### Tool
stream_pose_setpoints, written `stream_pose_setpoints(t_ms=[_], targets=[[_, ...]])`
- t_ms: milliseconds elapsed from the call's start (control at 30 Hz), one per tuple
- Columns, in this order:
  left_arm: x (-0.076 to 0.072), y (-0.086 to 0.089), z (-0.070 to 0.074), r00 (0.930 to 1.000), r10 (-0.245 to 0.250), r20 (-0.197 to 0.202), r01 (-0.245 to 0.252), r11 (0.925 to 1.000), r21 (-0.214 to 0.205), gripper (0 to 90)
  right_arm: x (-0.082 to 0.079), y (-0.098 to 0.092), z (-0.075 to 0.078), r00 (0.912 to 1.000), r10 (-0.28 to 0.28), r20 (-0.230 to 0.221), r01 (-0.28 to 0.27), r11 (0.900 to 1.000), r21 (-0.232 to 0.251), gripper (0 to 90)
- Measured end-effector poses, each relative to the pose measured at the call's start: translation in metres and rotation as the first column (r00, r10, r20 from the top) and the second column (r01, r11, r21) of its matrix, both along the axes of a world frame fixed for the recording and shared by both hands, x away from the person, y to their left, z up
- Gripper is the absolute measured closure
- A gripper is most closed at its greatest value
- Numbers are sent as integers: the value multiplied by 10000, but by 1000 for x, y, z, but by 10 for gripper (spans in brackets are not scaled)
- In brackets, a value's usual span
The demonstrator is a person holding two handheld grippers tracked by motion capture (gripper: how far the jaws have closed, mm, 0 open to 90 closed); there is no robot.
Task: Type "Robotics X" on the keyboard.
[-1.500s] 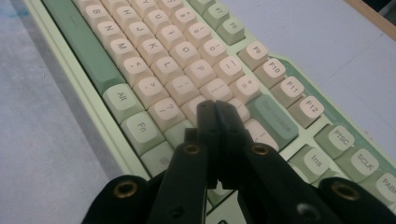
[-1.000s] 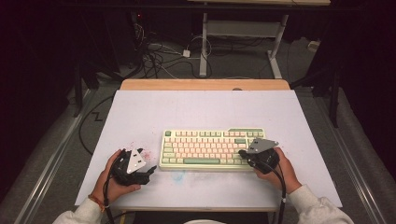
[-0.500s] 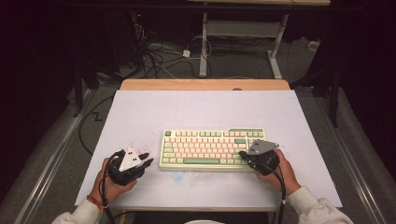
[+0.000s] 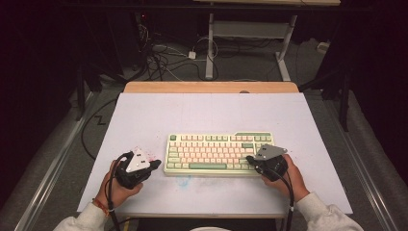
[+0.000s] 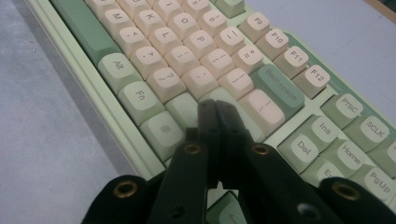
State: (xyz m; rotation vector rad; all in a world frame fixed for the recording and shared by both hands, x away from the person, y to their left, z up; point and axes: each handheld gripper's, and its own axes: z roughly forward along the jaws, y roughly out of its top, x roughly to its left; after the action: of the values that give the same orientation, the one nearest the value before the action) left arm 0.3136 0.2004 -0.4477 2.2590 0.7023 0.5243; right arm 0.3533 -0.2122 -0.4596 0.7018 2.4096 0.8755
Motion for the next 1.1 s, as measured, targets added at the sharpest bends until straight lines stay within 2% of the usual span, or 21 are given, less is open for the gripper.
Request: stream_pose_setpoints(t_ms=[167, 233, 433, 667, 800, 967, 1100], targets=[[8, -15, 6, 9992, -403, -74, 404, 9991, 142, 880, 0, 0, 0, 10000, -22, 6, 22, 10000, 5, 900], [13, -22, 9, 9975, -658, -260, 662, 9977, 120, 880, 0, 0, 0, 10000, -24, 10, 24, 10000, 5, 900], [26, -43, 15, 9936, -1103, -228, 1108, 9936, 231, 881, 1, 0, -1, 9999, -98, -50, 98, 9999, 94, 900], [36, -59, 19, 9909, -1337, -182, 1342, 9904, 344, 880, 0, 1, -1, 10000, -72, 31, 72, 10000, 18, 900], [40, -62, 21, 9901, -1386, -240, 1391, 9900, 217, 880, 0, 1, -1, 9999, -123, 9, 123, 9999, 46, 900], [44, -67, 16, 9894, -1414, -326, 1428, 9888, 445, 880, -1, 3, -1, 9998, -125, 150, 126, 9999, -76, 900], [47, -69, 15, 9889, -1434, -391, 1451, 9884, 444, 880, -1, 2, -1, 9999, -129, 99, 129, 9999, -39, 900]])
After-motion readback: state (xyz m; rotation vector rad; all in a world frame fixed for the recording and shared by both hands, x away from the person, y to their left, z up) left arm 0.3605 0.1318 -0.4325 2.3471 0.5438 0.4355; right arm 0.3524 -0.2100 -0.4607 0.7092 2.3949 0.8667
